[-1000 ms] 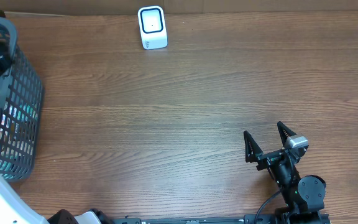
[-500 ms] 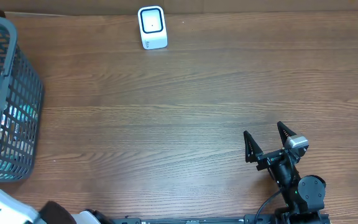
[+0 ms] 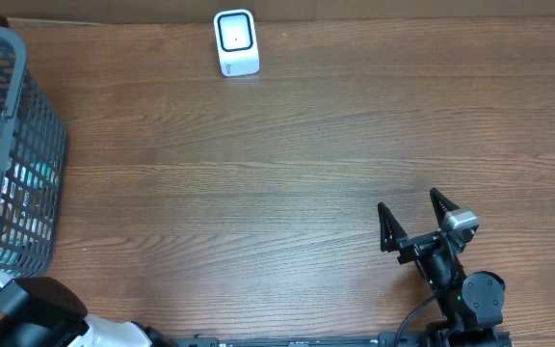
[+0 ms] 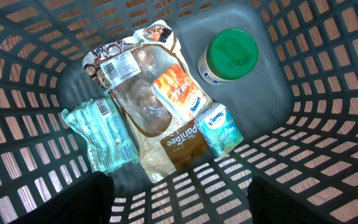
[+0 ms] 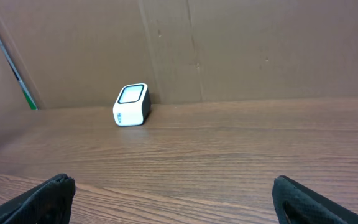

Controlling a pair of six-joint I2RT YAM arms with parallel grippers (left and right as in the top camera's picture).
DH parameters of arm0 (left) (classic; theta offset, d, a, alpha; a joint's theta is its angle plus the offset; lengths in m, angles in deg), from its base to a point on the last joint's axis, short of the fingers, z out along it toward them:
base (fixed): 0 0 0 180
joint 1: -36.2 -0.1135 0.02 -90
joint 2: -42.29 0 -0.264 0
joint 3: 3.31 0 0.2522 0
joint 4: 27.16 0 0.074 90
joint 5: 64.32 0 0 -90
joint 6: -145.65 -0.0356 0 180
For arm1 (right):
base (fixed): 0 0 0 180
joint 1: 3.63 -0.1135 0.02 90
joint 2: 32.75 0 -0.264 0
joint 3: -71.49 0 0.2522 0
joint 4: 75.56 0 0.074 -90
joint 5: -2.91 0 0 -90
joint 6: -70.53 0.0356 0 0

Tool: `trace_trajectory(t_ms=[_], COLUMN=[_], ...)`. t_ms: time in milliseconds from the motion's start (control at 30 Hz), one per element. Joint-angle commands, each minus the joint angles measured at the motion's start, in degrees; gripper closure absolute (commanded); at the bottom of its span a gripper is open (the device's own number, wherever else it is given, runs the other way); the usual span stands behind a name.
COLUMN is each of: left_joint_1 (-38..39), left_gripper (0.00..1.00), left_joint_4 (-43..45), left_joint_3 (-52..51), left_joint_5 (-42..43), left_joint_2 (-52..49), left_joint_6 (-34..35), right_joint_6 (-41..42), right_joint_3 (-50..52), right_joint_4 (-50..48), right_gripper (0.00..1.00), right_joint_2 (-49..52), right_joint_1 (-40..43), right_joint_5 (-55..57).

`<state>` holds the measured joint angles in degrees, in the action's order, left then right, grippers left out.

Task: Scan the item barcode
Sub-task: 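Grasp the orange snack pack in the basket with the left gripper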

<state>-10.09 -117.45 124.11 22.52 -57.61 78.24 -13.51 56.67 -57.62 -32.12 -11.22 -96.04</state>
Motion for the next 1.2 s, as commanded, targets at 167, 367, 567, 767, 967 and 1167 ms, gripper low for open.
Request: trace_trajectory(t_ms=[167, 367, 567, 767, 967, 1167], left_joint_1=[-0.2, -0.2, -0.5, -0.4, -0.4, -0.4], left_gripper=[0.27, 0.25, 0.26, 0.27, 0.23, 0.23], left_joint_4=[0.2, 0.5, 2.8, 11.5, 24.1, 30.5], left_joint_3=[0.8, 0.7, -4.3, -13.8, -22.1, -25.2], left_joint_5=[-1.1, -1.5, -3.3, -3.5, -3.5, -3.5], left_joint_2=[0.4, 0.0, -1.9, -3.5, -4.0, -7.3], left_joint_6=[1.0, 1.8, 3.2, 2.1, -1.7, -1.8], right_joint_6=[0.1, 0.0, 0.0, 0.0, 0.0, 0.0], right_joint_3=[0.6, 0.6, 0.6, 0.6, 0.6, 0.6], right_joint_4=[-0.2, -0.2, -0.2, -0.2, -0.2, -0.2], right_gripper=[0.0, 0.0, 0.0, 0.0, 0.0, 0.0], right_joint_2=[-0.5, -0.5, -0.5, -0.5, -0.5, -0.5], right_joint_1=[-0.3, -0.3, -0.3, -0.3, -0.3, -0.3], right_joint_5=[0.4, 0.4, 0.3, 0.4, 0.3, 0.4])
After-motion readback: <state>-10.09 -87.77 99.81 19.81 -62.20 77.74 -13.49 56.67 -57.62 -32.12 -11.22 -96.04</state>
